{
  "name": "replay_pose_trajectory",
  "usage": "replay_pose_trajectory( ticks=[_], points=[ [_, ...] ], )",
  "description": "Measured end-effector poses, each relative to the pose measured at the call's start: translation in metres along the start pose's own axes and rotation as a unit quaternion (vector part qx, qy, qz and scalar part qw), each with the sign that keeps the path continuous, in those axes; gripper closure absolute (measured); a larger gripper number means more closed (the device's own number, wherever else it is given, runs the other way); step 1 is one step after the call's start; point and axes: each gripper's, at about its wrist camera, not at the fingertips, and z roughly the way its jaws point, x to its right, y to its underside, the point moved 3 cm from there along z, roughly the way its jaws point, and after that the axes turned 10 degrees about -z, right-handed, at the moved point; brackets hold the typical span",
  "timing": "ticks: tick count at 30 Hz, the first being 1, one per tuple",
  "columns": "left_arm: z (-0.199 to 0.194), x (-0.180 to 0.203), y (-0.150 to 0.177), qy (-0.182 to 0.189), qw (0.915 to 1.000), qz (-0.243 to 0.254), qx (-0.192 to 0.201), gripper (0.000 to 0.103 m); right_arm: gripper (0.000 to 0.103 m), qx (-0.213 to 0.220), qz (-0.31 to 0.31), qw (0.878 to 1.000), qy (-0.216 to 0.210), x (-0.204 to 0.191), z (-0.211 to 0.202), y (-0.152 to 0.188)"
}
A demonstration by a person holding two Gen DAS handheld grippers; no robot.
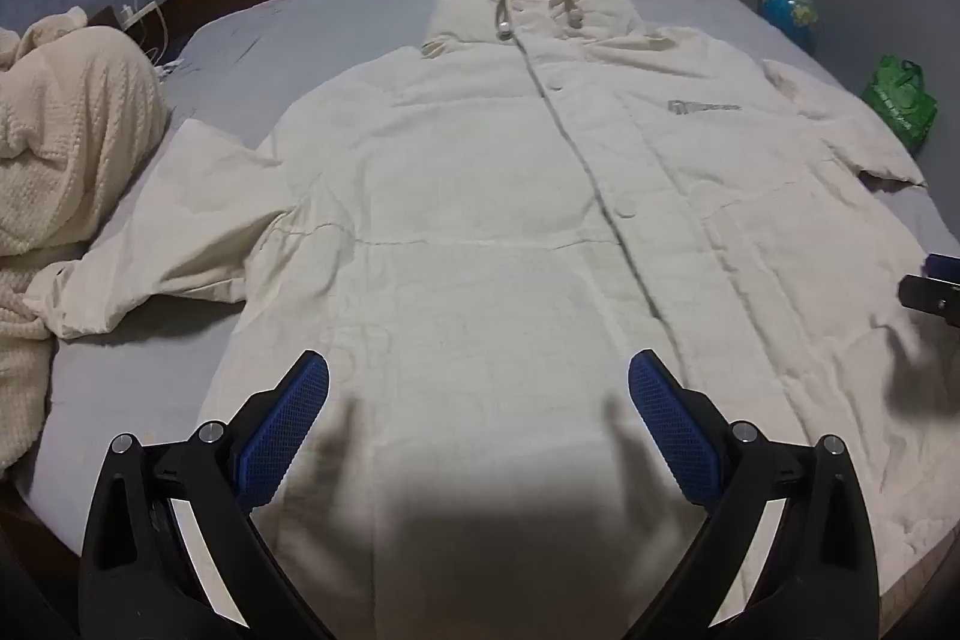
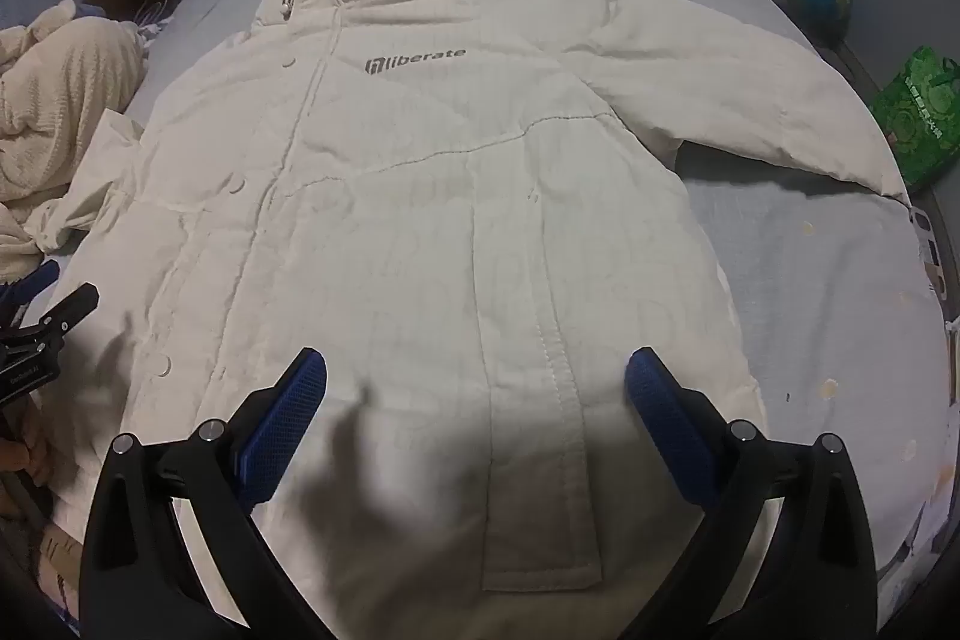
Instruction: Fold large clothes
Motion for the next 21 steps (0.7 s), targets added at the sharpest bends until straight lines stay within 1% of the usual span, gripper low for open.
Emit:
replay_pose_trajectory(
  ticks=[1, 3, 5, 6, 8, 10, 13, 15, 21],
  points=[
    [0.0, 0.0, 0.0, -0.004, 1.0, 0.002, 0.0, 0.007, 0.007, 0.009, 0.001, 1.0, -0.001, 0.0, -0.001, 0.0],
    [0.003, 0.002, 0.002, -0.012, 0.9999, 0.007, -0.003, 0.007, 0.007, 0.01, 0.001, 1.0, -0.003, 0.0, -0.001, 0.001],
    [0.003, 0.017, 0.001, -0.024, 0.9993, 0.027, -0.003, 0.007, 0.007, 0.009, 0.001, 1.0, -0.002, 0.0, 0.0, 0.001],
    [0.002, 0.021, 0.001, -0.022, 0.9994, 0.027, -0.003, 0.007, 0.007, 0.008, 0.001, 1.0, -0.001, -0.001, 0.001, 0.001],
    [-0.001, 0.011, 0.003, 0.0, 0.9998, 0.021, -0.004, 0.007, 0.007, 0.006, 0.001, 1.0, 0.0, -0.004, -0.005, -0.005],
    [-0.002, 0.008, 0.003, 0.007, 0.9998, 0.019, -0.004, 0.007, 0.007, 0.007, 0.003, 1.0, -0.004, -0.004, -0.007, -0.006],
    [0.001, 0.012, 0.006, 0.009, 0.9998, 0.018, -0.006, 0.007, 0.007, 0.009, 0.007, 1.0, -0.008, -0.007, -0.012, -0.013],
    [0.002, 0.013, 0.006, 0.011, 0.9997, 0.02, -0.006, 0.007, 0.007, 0.02, 0.008, 1.0, -0.015, -0.001, -0.016, -0.004],
    [0.006, 0.013, 0.007, 0.009, 0.9997, 0.021, -0.013, 0.007, 0.007, 0.024, 0.005, 0.999, -0.02, 0.0, -0.016, -0.002]
  ],
)
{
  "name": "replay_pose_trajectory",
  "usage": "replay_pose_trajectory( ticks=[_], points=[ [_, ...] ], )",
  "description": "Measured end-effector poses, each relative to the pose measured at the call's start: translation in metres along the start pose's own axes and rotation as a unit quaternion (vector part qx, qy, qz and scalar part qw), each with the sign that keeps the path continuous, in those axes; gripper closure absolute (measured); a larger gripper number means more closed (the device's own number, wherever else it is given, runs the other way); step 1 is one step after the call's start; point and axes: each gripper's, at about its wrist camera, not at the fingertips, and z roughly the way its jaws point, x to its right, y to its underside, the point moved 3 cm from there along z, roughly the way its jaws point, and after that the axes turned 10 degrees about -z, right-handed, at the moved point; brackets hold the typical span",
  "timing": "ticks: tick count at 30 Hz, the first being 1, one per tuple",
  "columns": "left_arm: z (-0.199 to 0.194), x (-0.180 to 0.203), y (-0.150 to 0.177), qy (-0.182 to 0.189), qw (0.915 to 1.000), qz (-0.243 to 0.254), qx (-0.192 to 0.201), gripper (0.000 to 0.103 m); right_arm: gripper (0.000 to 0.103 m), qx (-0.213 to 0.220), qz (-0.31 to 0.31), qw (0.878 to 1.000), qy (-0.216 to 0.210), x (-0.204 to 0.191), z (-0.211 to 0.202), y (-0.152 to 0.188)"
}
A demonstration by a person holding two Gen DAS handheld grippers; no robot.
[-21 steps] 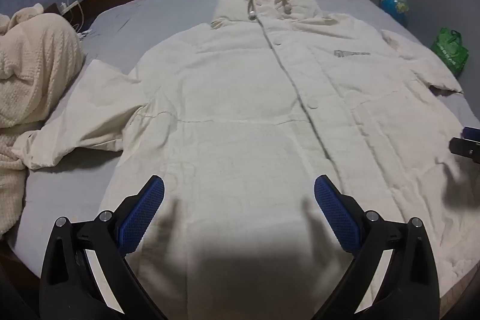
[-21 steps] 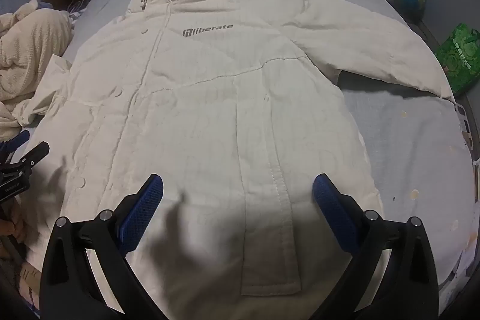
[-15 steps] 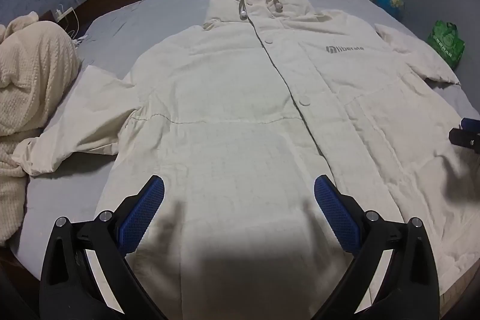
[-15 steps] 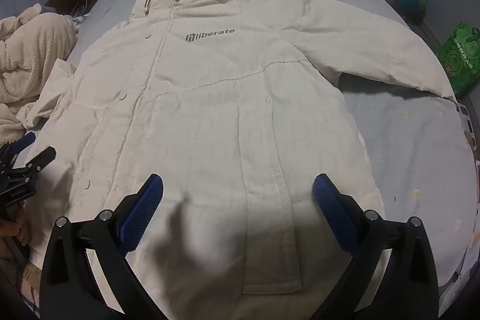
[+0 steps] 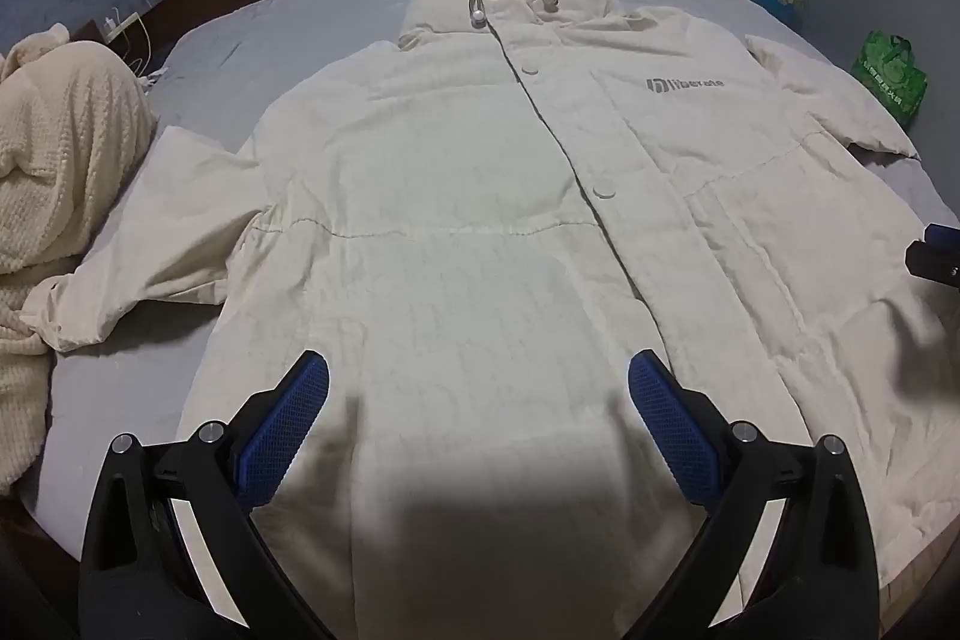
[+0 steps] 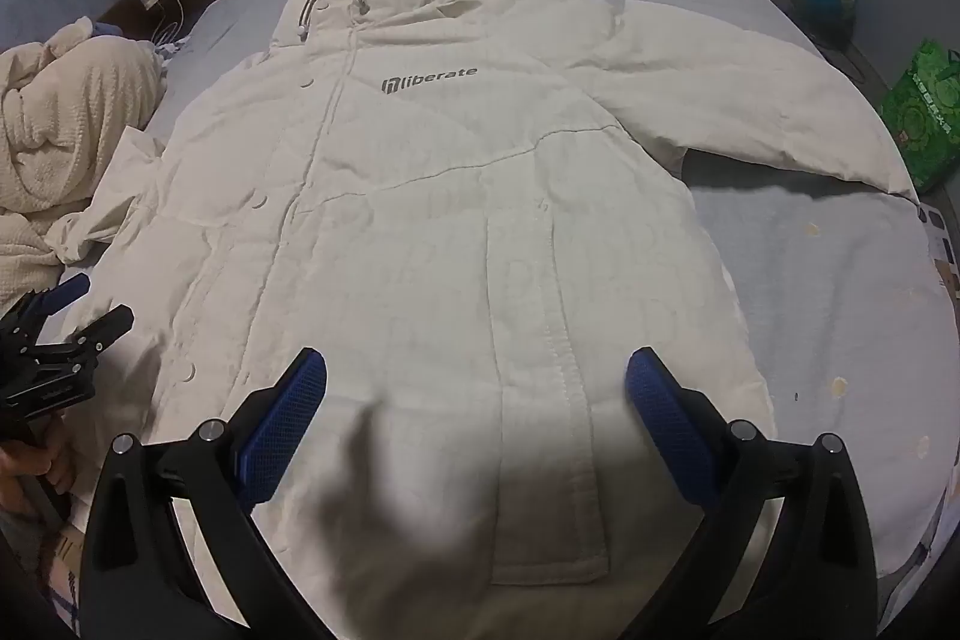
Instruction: Fold large clothes
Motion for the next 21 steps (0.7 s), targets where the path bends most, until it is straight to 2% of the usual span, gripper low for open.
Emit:
replay_pose_trajectory(
  ticks=[21],
  points=[
    [-0.0002, -0.0067, -0.0001, 0.009, 0.9996, -0.024, -0.005, 0.007, 0.007, -0.002, -0.007, 1.0, 0.006, -0.0026, 0.0066, 0.0058]
  ],
)
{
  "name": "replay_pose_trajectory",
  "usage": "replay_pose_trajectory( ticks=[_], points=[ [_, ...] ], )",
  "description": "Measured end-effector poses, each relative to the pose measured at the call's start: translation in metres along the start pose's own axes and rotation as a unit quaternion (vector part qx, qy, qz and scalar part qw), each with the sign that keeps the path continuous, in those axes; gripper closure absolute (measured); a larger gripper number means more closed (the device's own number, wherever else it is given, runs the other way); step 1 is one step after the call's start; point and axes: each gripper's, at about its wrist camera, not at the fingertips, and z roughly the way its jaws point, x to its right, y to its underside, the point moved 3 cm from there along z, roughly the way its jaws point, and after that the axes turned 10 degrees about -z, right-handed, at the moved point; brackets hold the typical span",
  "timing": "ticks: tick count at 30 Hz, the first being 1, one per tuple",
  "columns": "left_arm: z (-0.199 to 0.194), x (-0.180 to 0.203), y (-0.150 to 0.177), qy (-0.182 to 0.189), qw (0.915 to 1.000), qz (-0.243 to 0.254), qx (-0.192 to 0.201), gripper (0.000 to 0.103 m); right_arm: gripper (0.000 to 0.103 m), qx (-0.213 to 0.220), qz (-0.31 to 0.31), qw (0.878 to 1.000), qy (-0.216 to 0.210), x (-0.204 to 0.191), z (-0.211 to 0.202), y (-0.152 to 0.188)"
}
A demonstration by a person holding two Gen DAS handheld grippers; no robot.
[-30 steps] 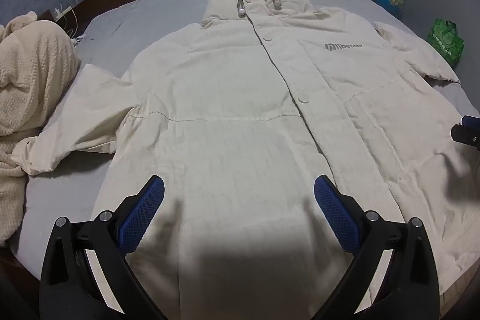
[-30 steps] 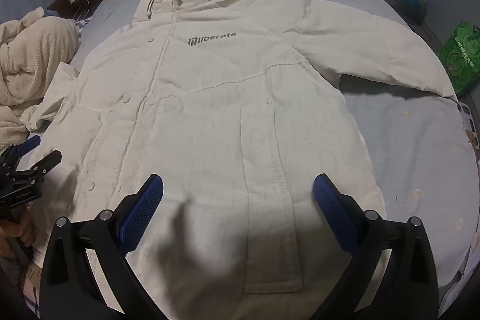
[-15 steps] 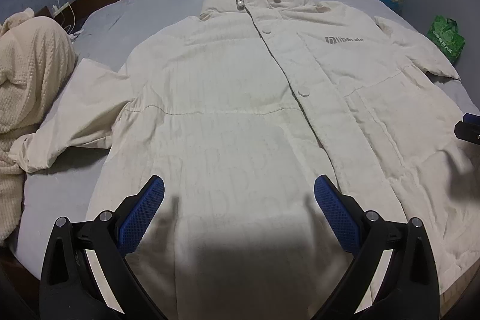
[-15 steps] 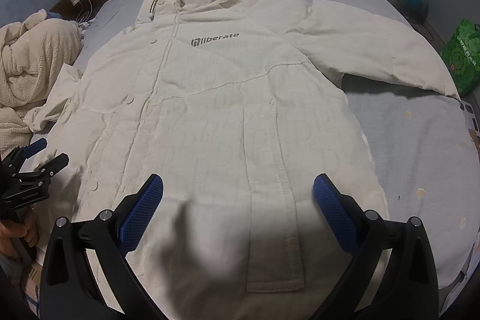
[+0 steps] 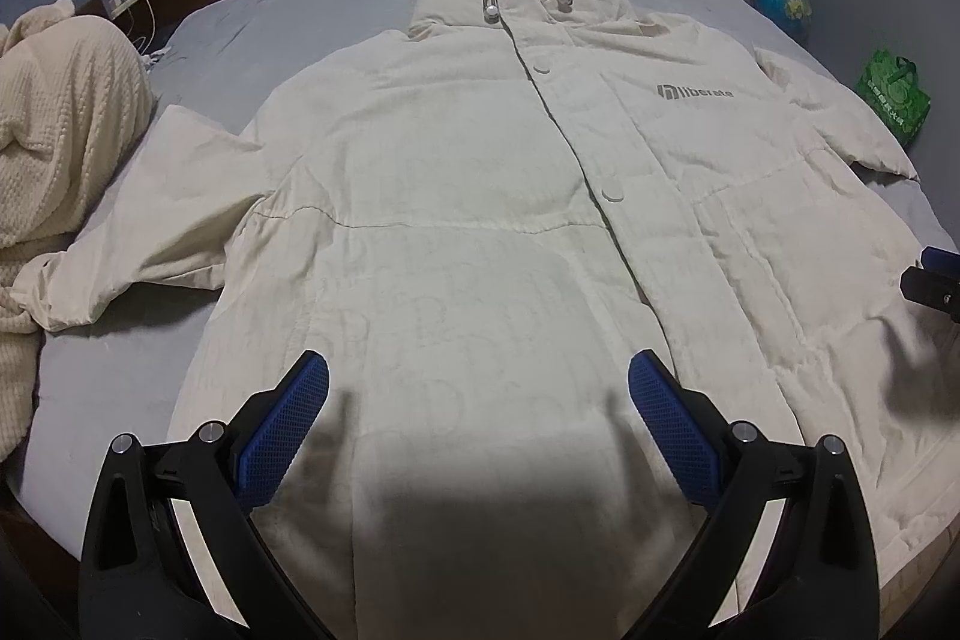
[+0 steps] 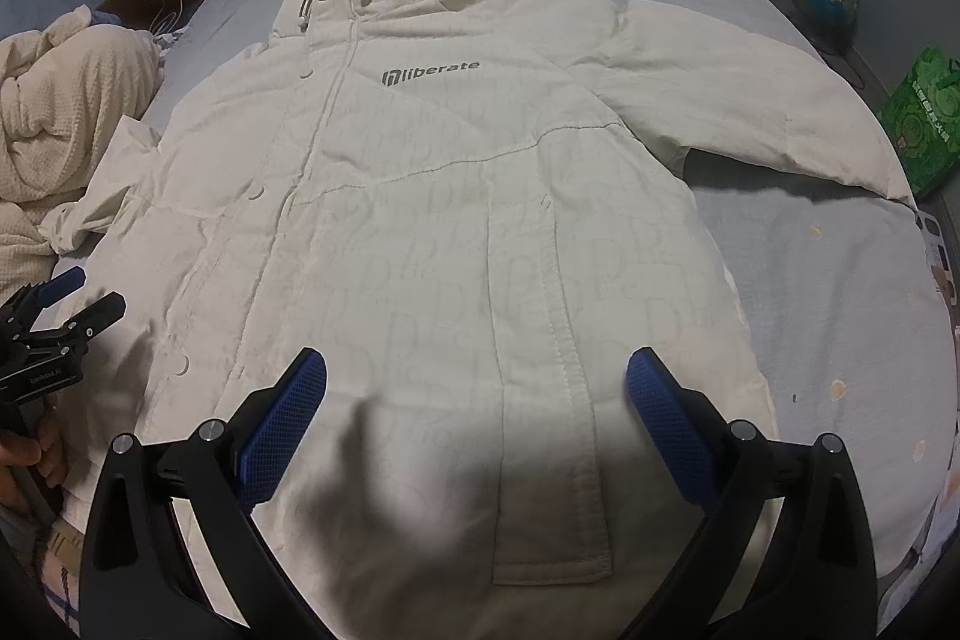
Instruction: Fold large clothes
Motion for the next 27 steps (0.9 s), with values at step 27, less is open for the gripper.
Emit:
replay_pose_trajectory(
  ticks=[27],
  points=[
    [0.0006, -0.0003, -0.0008, -0.005, 1.0, 0.0, -0.005, 0.007, 0.007, 0.001, 0.002, 1.0, -0.001, 0.0003, 0.0, -0.0005]
  ],
)
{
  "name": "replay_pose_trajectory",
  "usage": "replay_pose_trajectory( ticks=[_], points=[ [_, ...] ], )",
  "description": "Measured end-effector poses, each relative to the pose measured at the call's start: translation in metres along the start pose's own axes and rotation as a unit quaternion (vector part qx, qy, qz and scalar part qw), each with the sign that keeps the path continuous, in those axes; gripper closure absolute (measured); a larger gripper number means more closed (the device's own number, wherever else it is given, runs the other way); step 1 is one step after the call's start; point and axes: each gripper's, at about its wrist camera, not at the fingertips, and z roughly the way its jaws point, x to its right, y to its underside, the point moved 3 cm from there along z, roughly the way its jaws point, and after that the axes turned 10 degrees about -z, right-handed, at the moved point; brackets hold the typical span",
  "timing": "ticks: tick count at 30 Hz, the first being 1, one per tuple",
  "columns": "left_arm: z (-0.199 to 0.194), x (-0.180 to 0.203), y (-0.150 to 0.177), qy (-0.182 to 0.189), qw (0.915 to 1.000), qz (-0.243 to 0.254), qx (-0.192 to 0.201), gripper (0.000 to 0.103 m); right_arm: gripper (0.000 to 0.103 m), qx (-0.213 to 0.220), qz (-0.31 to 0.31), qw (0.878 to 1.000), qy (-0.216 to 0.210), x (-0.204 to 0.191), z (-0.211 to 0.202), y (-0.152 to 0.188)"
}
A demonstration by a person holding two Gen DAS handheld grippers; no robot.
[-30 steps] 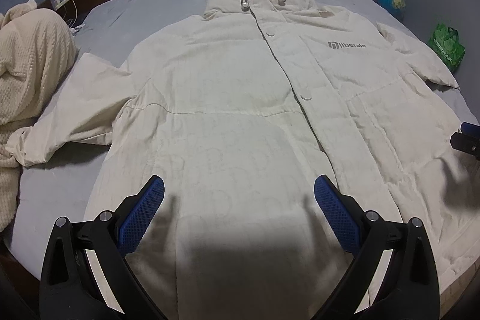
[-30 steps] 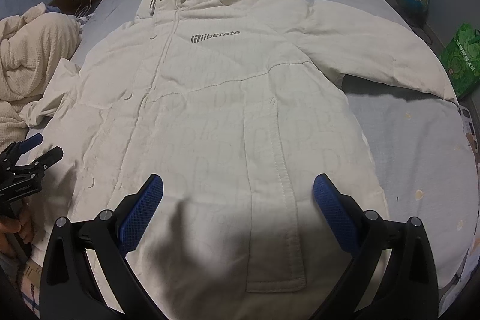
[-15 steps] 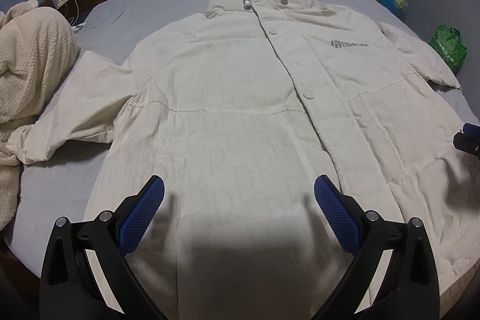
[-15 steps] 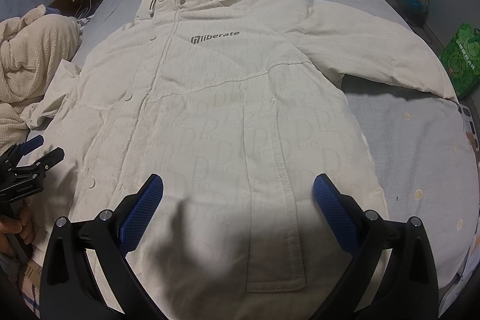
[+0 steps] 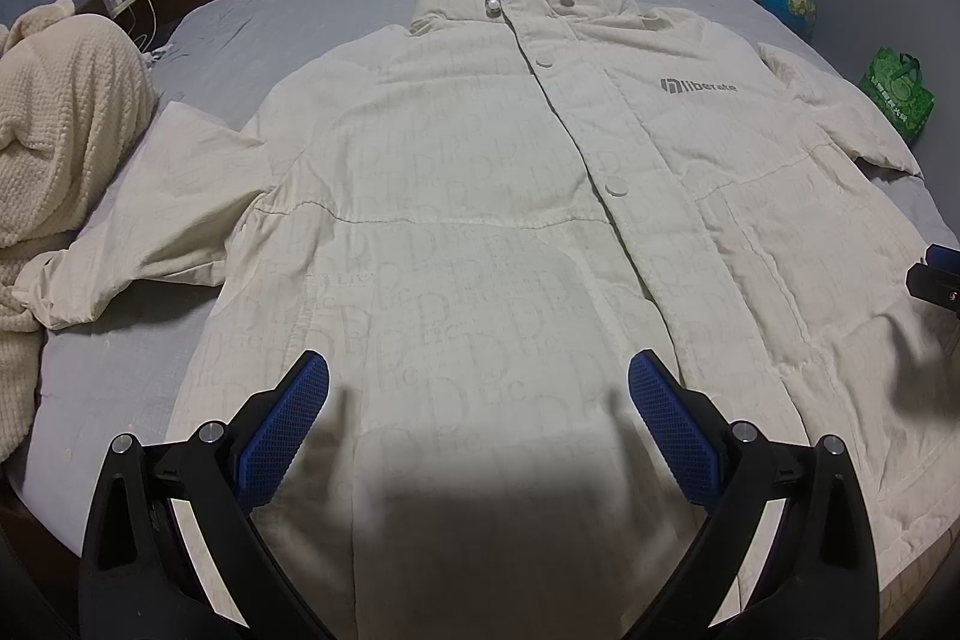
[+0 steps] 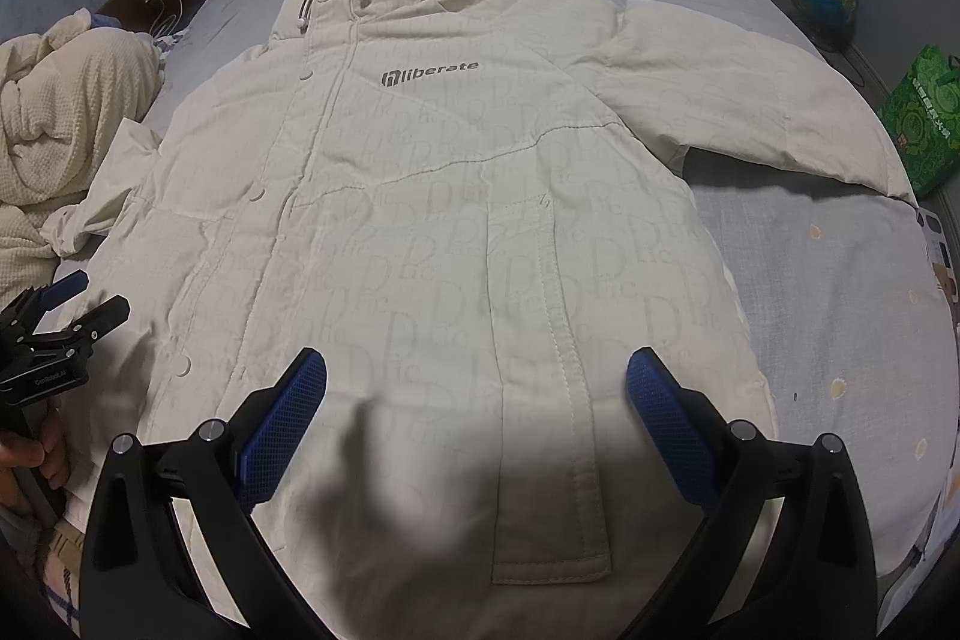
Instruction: Fold large clothes
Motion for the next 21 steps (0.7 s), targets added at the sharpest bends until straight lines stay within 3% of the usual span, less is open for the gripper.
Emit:
replay_pose_trajectory(
  ticks=[21],
  points=[
    [0.0002, 0.0012, -0.0001, 0.0, 1.0, 0.0, 0.0, 0.007, 0.007, 0.0, 0.0, 1.0, 0.0, 0.0002, 0.0004, 0.0005]
  ],
)
